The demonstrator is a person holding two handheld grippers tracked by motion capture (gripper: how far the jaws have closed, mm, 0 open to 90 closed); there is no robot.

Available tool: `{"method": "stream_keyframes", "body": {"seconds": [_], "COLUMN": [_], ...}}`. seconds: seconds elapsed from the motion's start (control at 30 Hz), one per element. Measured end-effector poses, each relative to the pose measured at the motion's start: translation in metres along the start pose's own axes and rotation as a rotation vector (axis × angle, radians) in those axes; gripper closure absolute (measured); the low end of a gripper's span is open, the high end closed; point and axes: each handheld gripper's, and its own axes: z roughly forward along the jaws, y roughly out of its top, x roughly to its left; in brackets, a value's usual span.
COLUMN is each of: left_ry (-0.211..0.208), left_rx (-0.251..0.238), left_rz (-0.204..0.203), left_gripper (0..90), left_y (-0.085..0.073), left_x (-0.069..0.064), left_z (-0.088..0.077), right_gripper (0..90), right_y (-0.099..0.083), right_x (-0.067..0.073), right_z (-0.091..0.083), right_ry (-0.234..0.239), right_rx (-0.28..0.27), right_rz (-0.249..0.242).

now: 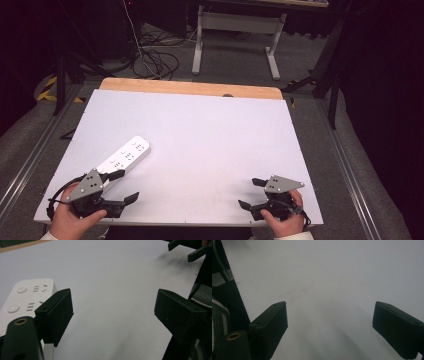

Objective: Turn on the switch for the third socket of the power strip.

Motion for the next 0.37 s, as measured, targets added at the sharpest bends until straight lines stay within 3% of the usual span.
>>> {"method": "stream_keyframes", "body": {"seconds": [0.17, 0.3, 0.37], "left_ry": [0.009, 0.026, 0.026], "left_rx": [-0.027, -0.017, -0.03], "left_rz": [-0.011, 0.047, 0.057], "left_gripper": [17.2, 18.6, 19.3], "left_y": [-0.015, -0.022, -0.023], "left_x": [-0.002, -0.005, -0.006], "left_z": [0.003, 0.006, 0.006], "right_gripper": [12.9, 12.5, 12.0], "right_y": [-0.001, -0.001, -0.001], "right_x": [-0.001, -0.001, -0.001], "right_z": [0.0, 0.0, 0.0], "right_ry": [0.007, 0.012, 0.012], "right_rx": [0.001, 0.0, 0.003], "right_rz": [0.003, 0.003, 0.002]}}
